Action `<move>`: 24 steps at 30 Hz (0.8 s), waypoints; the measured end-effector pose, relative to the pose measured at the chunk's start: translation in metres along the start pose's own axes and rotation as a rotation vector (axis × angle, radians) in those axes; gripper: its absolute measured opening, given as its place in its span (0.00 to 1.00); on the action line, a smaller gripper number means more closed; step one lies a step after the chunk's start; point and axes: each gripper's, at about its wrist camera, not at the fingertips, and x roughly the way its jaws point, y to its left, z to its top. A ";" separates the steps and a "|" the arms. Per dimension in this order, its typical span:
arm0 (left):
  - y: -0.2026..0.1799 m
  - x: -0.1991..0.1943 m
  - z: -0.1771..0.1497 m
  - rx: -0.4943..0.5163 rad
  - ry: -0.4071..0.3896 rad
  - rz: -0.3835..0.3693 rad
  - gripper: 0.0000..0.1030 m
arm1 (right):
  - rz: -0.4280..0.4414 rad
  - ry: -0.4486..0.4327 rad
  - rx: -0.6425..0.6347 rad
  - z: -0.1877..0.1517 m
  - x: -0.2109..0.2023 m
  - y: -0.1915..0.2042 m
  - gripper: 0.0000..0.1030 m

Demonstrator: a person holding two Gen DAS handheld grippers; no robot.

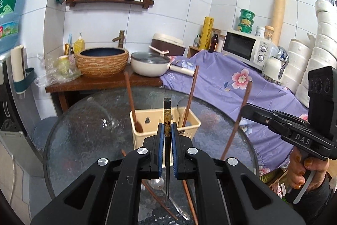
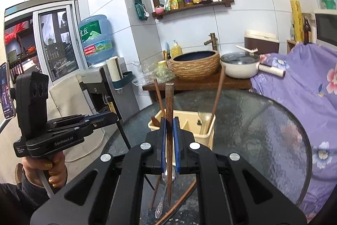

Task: Organize utensils
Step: 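Lower black chopstick into the holder with left tool while right tool inserts the wooden chopstick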

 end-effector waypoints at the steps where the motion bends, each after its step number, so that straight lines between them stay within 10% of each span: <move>1: -0.002 -0.001 0.007 0.000 -0.010 -0.006 0.06 | -0.001 -0.006 -0.005 0.006 0.000 0.002 0.07; 14: -0.001 -0.019 0.100 -0.046 -0.205 0.040 0.06 | -0.077 -0.169 -0.061 0.105 -0.002 0.015 0.07; 24: 0.012 0.035 0.096 -0.094 -0.192 0.147 0.06 | -0.159 -0.171 -0.047 0.093 0.045 -0.006 0.07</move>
